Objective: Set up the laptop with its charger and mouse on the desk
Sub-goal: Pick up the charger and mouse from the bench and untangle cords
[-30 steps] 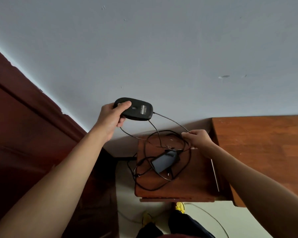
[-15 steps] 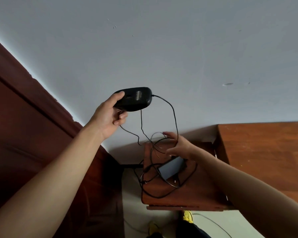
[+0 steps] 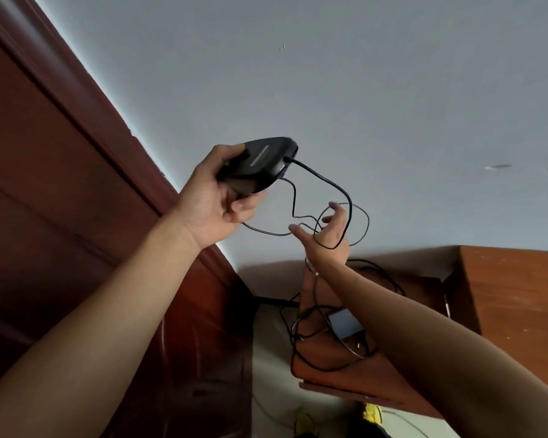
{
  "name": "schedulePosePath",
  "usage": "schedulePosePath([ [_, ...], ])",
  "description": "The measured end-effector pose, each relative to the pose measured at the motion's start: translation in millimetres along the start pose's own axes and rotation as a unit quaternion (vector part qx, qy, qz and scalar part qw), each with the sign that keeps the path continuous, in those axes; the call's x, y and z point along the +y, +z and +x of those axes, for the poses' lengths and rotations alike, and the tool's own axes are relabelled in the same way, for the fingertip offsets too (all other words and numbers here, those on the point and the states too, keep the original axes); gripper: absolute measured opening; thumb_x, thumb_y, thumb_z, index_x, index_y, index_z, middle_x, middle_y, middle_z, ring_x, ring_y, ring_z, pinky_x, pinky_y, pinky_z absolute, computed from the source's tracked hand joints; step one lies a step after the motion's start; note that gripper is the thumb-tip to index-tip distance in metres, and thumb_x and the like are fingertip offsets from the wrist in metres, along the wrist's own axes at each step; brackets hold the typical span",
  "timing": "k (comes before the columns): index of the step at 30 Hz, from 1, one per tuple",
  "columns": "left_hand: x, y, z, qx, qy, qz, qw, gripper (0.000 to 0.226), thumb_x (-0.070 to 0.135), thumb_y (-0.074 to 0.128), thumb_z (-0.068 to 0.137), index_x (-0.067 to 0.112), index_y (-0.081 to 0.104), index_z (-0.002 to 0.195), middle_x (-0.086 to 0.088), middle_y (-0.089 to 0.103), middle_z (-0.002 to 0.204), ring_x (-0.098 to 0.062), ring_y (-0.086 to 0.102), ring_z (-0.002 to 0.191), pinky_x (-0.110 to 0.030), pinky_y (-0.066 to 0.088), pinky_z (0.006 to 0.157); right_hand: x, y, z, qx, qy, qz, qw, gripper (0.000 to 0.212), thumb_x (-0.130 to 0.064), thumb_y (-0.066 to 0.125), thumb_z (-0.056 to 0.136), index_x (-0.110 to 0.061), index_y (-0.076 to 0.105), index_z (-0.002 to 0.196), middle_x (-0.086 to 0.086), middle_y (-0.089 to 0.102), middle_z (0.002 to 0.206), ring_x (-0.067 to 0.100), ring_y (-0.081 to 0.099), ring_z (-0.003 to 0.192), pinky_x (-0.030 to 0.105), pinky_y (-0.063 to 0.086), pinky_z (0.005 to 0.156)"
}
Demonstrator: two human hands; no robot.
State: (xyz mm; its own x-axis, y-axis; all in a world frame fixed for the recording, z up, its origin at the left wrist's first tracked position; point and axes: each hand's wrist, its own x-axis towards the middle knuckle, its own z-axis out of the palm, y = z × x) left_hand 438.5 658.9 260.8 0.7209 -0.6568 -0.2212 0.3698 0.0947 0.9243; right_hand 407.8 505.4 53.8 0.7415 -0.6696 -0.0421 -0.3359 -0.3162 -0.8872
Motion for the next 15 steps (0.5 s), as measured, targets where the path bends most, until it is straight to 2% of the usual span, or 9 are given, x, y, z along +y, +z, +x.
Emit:
schedulePosePath([
  [2,-1,-8,-5,0.0,0.0,-0.014,1.0,0.024,0.04,0.052,0.074,0.016,0.055,0.078,-0.001,0.045,0.061,-0.014,0.017,0.047,-0.019,0.008,0.039,3,4,14,-0.035,-0.01,-0.079,0.996,0.064,-0.062,0.065,0.077,-0.032,0.047,0.13,-0.001,0.055,0.116,0.022,0.053,0.108,0.04,0.045,0.089],
  [4,-3,-22,-9,0.03,0.018,-0.032,0.999,0.024,0.04,0.056,0.069,0.017,0.057,0.073,0.0,0.051,0.06,-0.013,0.021,0.047,-0.021,0.008,0.04,12,1,25,-0.062,-0.008,-0.152,0.986,0.04,-0.055,0.054,0.089,-0.024,0.068,0.11,0.006,0.056,0.117,0.03,0.05,0.112,0.042,0.043,0.092],
  [6,-6,-43,-14,0.085,0.048,-0.074,0.992,0.024,0.041,0.06,0.064,0.018,0.059,0.072,0.0,0.054,0.063,-0.013,0.029,0.05,-0.022,0.015,0.043,27,-9,32,-0.079,0.015,-0.179,0.98,0.041,-0.052,0.047,0.094,-0.021,0.075,0.093,0.008,0.057,0.113,0.031,0.048,0.112,0.041,0.042,0.092],
  [8,-14,-69,-16,0.151,0.08,-0.147,0.974,0.037,0.041,0.069,0.055,0.016,0.061,0.081,-0.002,0.056,0.069,-0.017,0.046,0.06,-0.023,0.034,0.055,39,-23,37,-0.111,0.052,-0.147,0.982,0.044,-0.05,0.048,0.094,-0.02,0.074,0.074,0.007,0.065,0.091,0.028,0.054,0.099,0.037,0.045,0.084],
  [9,-21,-82,-16,0.181,0.087,-0.186,0.962,0.049,0.04,0.073,0.049,0.015,0.06,0.089,-0.003,0.058,0.072,-0.021,0.055,0.069,-0.027,0.044,0.068,43,-30,39,-0.147,0.072,-0.115,0.98,0.045,-0.047,0.051,0.094,-0.02,0.071,0.064,0.005,0.066,0.076,0.024,0.058,0.087,0.034,0.045,0.076],
  [11,-37,-99,-14,0.231,0.091,-0.243,0.938,0.074,0.039,0.078,0.039,0.014,0.055,0.106,-0.004,0.062,0.076,-0.027,0.066,0.09,-0.038,0.046,0.093,49,-43,38,-0.247,0.115,-0.039,0.961,0.046,-0.039,0.058,0.093,-0.016,0.07,0.055,0.002,0.067,0.06,0.014,0.06,0.06,0.028,0.042,0.061],
  [13,-50,-107,-8,0.262,0.111,-0.296,0.912,0.08,0.034,0.075,0.04,0.013,0.054,0.114,-0.007,0.064,0.075,-0.034,0.067,0.102,-0.047,0.043,0.098,59,-56,34,-0.339,0.168,0.039,0.925,0.038,-0.034,0.064,0.09,-0.008,0.073,0.063,0.005,0.065,0.056,0.013,0.052,0.045,0.025,0.038,0.05],
  [15,-57,-107,-1,0.27,0.136,-0.36,0.882,0.071,0.028,0.067,0.053,0.009,0.055,0.12,-0.012,0.064,0.076,-0.04,0.067,0.101,-0.051,0.044,0.097,66,-73,31,-0.402,0.217,0.126,0.881,0.026,-0.027,0.063,0.09,-0.004,0.065,0.078,0.0,0.048,0.046,0.013,0.04,0.041,0.025,0.03,0.048],
])
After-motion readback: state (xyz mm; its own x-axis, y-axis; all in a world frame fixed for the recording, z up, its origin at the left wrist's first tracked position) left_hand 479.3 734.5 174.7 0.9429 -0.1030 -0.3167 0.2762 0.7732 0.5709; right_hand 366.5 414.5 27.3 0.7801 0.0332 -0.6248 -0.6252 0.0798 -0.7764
